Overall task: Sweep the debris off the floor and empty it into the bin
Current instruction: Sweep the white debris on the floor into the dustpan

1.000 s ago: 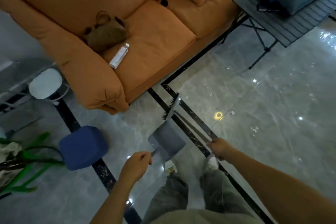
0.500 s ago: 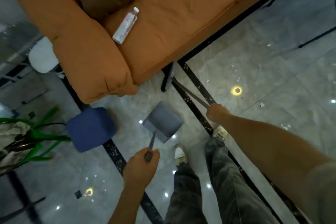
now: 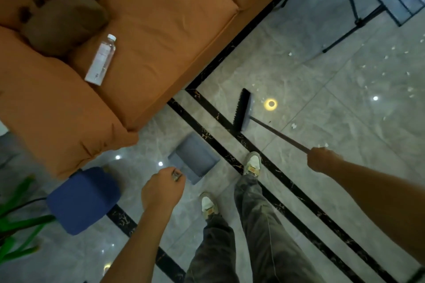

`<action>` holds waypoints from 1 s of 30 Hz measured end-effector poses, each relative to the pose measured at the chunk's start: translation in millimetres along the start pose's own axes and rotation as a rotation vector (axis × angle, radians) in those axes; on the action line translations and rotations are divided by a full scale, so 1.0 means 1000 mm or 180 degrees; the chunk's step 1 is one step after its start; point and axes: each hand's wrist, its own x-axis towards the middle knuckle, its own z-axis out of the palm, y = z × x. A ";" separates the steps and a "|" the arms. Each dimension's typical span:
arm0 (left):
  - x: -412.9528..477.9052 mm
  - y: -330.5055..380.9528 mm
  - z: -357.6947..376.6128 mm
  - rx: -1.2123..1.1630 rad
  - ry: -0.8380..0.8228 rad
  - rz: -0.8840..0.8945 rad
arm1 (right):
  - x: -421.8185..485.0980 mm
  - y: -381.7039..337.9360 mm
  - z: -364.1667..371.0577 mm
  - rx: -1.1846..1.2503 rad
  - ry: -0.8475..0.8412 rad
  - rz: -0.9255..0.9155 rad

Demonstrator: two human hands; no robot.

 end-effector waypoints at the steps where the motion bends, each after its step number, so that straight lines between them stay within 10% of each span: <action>1: 0.005 0.009 -0.002 0.0081 -0.0018 0.0053 | -0.003 0.013 -0.003 0.0013 0.0018 0.0058; 9: 0.038 0.065 -0.022 0.0546 0.0039 0.0559 | 0.002 0.054 -0.010 0.0236 0.0418 -0.0004; 17: 0.104 0.134 -0.031 0.0672 0.0217 0.0849 | 0.095 -0.052 -0.059 0.0993 0.0566 -0.0387; 30: 0.179 0.200 -0.098 0.0712 -0.0162 0.1494 | 0.122 -0.097 -0.074 0.1662 -0.0194 0.0045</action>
